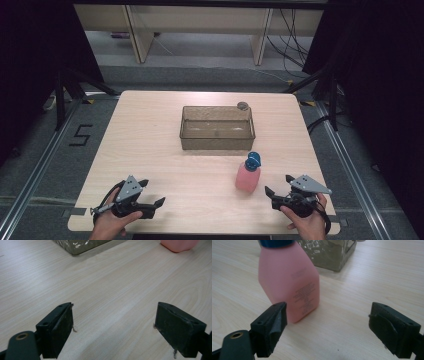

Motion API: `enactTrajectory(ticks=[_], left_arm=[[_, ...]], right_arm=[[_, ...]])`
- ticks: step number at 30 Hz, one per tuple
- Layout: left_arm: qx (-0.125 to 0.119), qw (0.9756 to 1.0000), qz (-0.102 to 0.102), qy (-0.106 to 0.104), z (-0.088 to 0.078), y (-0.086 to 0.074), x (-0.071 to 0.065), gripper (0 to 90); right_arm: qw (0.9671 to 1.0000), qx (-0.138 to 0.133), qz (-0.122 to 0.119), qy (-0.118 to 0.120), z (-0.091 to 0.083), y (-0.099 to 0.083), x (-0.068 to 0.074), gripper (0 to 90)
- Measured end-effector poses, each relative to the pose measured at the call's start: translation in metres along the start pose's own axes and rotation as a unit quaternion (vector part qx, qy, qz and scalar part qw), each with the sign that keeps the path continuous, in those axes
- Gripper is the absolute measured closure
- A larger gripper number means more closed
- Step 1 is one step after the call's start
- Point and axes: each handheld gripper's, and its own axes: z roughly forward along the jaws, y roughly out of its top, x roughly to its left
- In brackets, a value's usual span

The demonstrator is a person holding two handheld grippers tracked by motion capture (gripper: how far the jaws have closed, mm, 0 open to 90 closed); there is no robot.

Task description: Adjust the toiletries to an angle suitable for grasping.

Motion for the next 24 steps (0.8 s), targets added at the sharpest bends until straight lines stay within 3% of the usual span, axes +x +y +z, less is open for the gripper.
enactTrajectory(ticks=[5,11,12,18,20,21,24], left_arm=[[0.003,1.0000,-0.002,0.004,-0.0009,0.0005,-0.0007,14.7],[0.002,1.0000,-0.002,0.000,-0.0002,0.0000,-0.0006,14.7],[0.001,1.0000,-0.002,0.001,-0.0003,0.0000,-0.0006,14.7],[0.000,1.0000,-0.001,-0.001,0.0001,-0.0002,-0.0002,14.7],[0.012,0.9998,0.013,0.003,-0.0011,0.0001,0.0021,14.7],[0.002,1.0000,-0.001,0.002,-0.0004,-0.0001,-0.0003,14.7],[0.000,1.0000,-0.007,0.001,-0.0005,-0.0006,-0.0010,14.7]], right_arm=[[0.9998,-0.021,0.003,0.004,-0.0019,0.0022,0.0010,16.2],[0.9995,-0.028,0.008,0.009,-0.0043,0.0041,0.0013,16.2],[0.9994,-0.035,-0.002,0.007,-0.0036,0.0043,0.0005,16.2],[0.9991,-0.041,-0.003,0.011,-0.0028,0.0051,0.0027,16.2],[0.9991,-0.040,0.000,0.013,-0.0031,0.0055,0.0030,16.2],[0.9989,-0.045,-0.006,0.012,-0.0028,0.0055,0.0024,16.2],[0.9986,-0.049,0.002,0.019,-0.0044,0.0067,0.0030,16.2]])
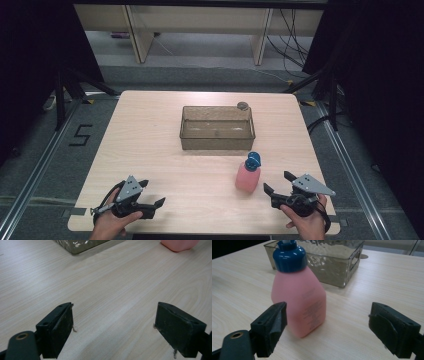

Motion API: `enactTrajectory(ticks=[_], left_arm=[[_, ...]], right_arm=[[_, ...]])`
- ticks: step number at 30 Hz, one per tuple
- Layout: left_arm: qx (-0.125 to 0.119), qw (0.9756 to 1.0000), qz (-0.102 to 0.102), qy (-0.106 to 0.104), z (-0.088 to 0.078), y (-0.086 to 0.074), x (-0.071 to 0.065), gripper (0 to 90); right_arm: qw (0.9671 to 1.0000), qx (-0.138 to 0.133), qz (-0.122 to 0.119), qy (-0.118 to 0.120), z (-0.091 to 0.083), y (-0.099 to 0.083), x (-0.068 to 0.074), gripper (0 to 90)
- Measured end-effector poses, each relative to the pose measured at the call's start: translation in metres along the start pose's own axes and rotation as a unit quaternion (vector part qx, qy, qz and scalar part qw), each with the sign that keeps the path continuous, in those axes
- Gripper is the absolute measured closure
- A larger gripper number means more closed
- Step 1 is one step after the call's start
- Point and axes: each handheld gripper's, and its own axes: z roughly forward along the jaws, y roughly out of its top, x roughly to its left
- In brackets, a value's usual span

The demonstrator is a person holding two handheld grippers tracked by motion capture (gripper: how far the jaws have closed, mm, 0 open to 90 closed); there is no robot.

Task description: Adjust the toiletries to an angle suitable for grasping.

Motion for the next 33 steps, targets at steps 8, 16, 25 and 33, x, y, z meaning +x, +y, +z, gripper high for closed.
enactTrajectory(ticks=[8,16,25,33], left_arm=[[0.003,1.0000,0.000,0.000,0.000,0.000,0.000,14.7],[0.003,1.0000,-0.001,0.000,0.000,0.000,-0.001,14.7],[0.005,1.0000,0.001,-0.001,-0.001,-0.001,0.000,14.7],[0.003,1.0000,0.000,0.000,-0.001,0.000,0.000,14.7]], right_arm=[[0.9996,-0.023,0.012,0.015,0.003,0.004,0.005,16.3],[0.9993,-0.033,-0.006,0.017,0.006,0.009,0.011,16.6],[0.9990,-0.031,-0.015,0.030,0.013,0.014,0.016,19.7],[0.9984,-0.036,-0.028,0.032,0.017,0.015,0.016,21.4]])
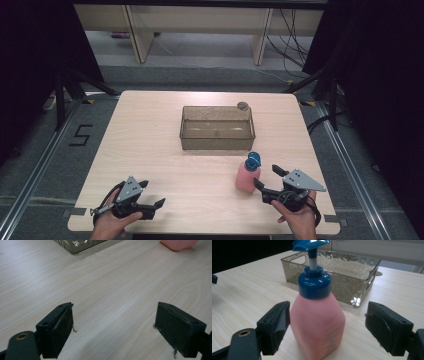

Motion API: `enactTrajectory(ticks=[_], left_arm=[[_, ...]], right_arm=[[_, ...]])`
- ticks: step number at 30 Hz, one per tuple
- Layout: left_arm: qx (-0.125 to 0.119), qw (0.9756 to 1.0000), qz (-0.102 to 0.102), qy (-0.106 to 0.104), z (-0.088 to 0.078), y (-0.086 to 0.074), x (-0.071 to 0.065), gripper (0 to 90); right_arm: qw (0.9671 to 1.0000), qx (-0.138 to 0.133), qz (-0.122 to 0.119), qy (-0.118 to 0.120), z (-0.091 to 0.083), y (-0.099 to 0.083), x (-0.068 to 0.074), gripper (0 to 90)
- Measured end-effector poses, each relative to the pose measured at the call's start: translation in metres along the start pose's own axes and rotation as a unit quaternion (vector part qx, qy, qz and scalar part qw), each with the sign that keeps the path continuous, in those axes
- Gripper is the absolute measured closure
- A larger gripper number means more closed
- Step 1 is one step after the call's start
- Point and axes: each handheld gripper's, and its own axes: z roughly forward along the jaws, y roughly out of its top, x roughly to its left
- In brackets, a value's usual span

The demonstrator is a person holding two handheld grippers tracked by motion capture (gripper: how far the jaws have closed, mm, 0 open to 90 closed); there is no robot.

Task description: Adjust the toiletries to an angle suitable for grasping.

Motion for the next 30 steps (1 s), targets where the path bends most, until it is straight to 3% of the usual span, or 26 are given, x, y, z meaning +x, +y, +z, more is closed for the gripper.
enactTrajectory(ticks=[6,8,10,12,13,16,18,19,20,23,27,28,30], left_arm=[[0.001,1.0000,0.001,0.000,0.000,0.000,0.000,14.7],[0.003,1.0000,0.003,0.000,-0.001,0.000,0.001,14.7],[0.002,1.0000,0.002,0.001,-0.001,0.000,0.000,14.7],[0.004,1.0000,0.003,0.001,-0.001,0.000,0.001,14.7],[0.003,1.0000,0.002,0.001,-0.001,0.000,0.001,14.7],[0.003,1.0000,0.002,0.002,-0.001,-0.001,0.000,14.8],[0.003,1.0000,0.001,0.002,-0.001,-0.001,0.001,14.7],[0.002,1.0000,0.000,0.002,-0.001,-0.001,0.001,14.7],[0.002,1.0000,0.000,0.003,-0.001,-0.001,0.001,14.7],[0.004,1.0000,-0.001,0.005,-0.001,-0.001,0.000,14.8],[0.000,1.0000,-0.004,0.004,-0.002,-0.002,0.000,14.7],[0.011,0.9999,0.008,0.005,-0.004,-0.002,0.002,14.7],[0.011,0.9999,0.006,0.009,-0.005,-0.002,0.001,14.8]], right_arm=[[1.0000,-0.003,-0.003,0.002,0.002,0.001,0.001,22.0],[0.9999,0.002,0.014,0.009,0.002,0.002,0.004,22.1],[0.9999,-0.005,-0.002,0.011,0.004,0.003,0.002,22.3],[0.9999,0.003,0.009,0.009,0.004,0.003,0.005,22.3],[0.9999,0.001,-0.003,0.010,0.004,0.004,0.003,22.5],[0.9999,0.003,0.011,0.013,0.005,0.004,0.006,23.1],[0.9999,-0.004,-0.008,0.013,0.006,0.006,0.004,23.2],[0.9998,-0.011,-0.007,0.012,0.007,0.006,0.004,23.2],[0.9998,-0.006,0.011,0.015,0.007,0.006,0.007,23.4],[0.9998,-0.008,-0.003,0.017,0.008,0.008,0.005,23.7],[0.9997,-0.010,0.002,0.020,0.010,0.009,0.006,24.1],[0.9997,-0.012,-0.004,0.021,0.011,0.009,0.005,24.2],[0.9997,-0.011,-0.009,0.019,0.013,0.010,0.005,24.4]])
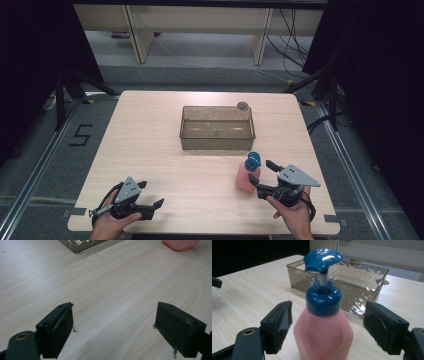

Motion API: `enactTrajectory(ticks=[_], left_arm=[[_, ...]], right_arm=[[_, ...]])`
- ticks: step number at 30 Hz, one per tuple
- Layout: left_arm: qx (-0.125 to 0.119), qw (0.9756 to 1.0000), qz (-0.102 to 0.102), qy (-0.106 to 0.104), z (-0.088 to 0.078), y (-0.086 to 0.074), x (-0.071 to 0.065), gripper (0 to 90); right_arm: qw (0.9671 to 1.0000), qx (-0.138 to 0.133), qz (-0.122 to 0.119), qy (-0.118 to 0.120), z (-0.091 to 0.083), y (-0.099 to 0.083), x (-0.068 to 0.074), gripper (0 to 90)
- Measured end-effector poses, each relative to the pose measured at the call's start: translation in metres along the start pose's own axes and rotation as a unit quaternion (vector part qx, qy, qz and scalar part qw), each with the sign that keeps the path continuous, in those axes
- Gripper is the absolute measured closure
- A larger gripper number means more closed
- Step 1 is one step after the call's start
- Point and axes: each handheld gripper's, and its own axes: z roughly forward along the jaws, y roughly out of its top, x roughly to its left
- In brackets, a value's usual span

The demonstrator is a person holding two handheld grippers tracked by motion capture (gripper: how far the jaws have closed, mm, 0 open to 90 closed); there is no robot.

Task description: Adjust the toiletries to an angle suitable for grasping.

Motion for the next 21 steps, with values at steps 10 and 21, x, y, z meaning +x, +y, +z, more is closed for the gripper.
enactTrajectory(ticks=[10,21], left_arm=[[-0.008,1.0000,-0.001,-0.005,0.002,0.000,-0.001,14.7],[-0.003,1.0000,0.004,-0.002,0.002,0.002,0.001,14.8]], right_arm=[[0.9999,0.001,-0.002,0.013,0.009,0.002,0.001,24.8],[0.9999,0.002,-0.011,0.008,0.015,0.006,0.002,25.4]])
